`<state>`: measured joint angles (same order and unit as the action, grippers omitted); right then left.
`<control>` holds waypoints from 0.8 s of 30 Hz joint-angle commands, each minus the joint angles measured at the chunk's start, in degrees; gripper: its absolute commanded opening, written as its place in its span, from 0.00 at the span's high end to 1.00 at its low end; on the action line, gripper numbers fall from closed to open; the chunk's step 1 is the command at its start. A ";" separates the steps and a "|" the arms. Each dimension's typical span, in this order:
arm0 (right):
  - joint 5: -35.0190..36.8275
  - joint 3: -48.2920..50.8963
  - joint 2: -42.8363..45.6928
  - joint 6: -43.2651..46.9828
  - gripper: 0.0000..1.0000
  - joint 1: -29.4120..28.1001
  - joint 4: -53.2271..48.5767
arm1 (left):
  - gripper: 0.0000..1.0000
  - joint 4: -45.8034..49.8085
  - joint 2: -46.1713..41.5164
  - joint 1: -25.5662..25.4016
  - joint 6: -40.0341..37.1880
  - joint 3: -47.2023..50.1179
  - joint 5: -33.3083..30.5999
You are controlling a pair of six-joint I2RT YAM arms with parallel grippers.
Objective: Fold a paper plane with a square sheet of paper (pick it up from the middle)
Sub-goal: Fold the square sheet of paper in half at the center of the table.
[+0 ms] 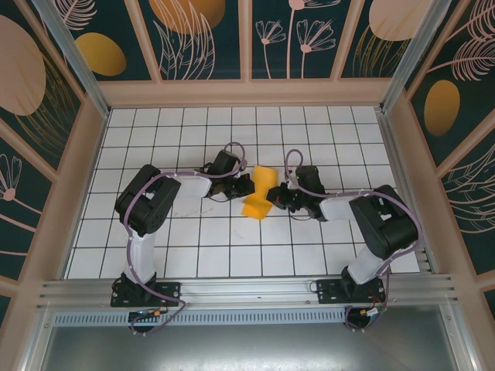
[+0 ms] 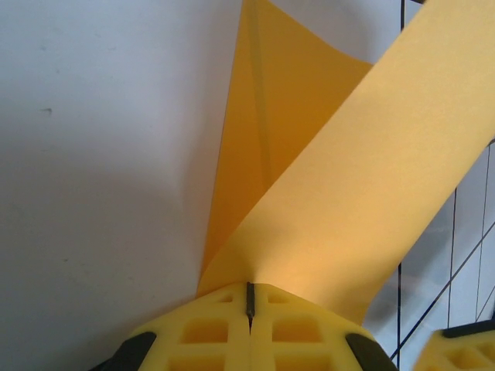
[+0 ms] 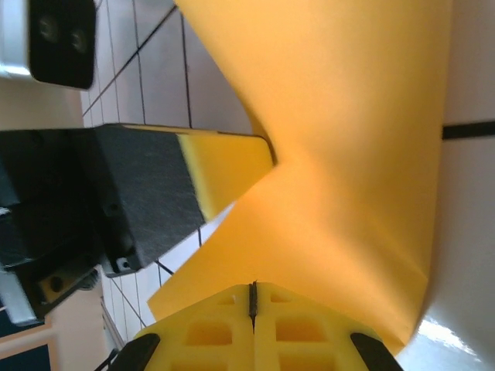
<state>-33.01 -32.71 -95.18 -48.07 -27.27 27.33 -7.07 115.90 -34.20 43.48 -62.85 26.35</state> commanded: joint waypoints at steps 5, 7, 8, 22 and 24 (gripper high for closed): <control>0.74 4.73 -4.22 -0.57 1.00 -1.14 4.08 | 1.00 3.91 3.17 -0.49 -1.60 1.94 -2.88; 1.66 4.55 -4.27 0.53 1.00 -1.17 2.30 | 1.00 3.92 3.22 -0.50 -1.71 1.86 -2.79; 1.84 4.33 -4.11 0.76 1.00 -1.13 1.67 | 1.00 3.91 3.30 -0.46 -1.69 1.78 -2.80; -1.15 2.89 2.19 -0.22 1.00 -3.48 2.20 | 1.00 4.09 3.28 -0.52 -1.82 1.59 -2.71; -0.54 3.80 0.90 -0.47 1.00 -3.75 3.15 | 1.00 4.08 3.15 -0.50 -1.82 1.68 -2.73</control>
<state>-33.04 -29.91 -92.77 -48.36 -30.44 28.36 -7.25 115.90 -34.20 43.07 -62.78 26.37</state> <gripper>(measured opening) 0.059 0.065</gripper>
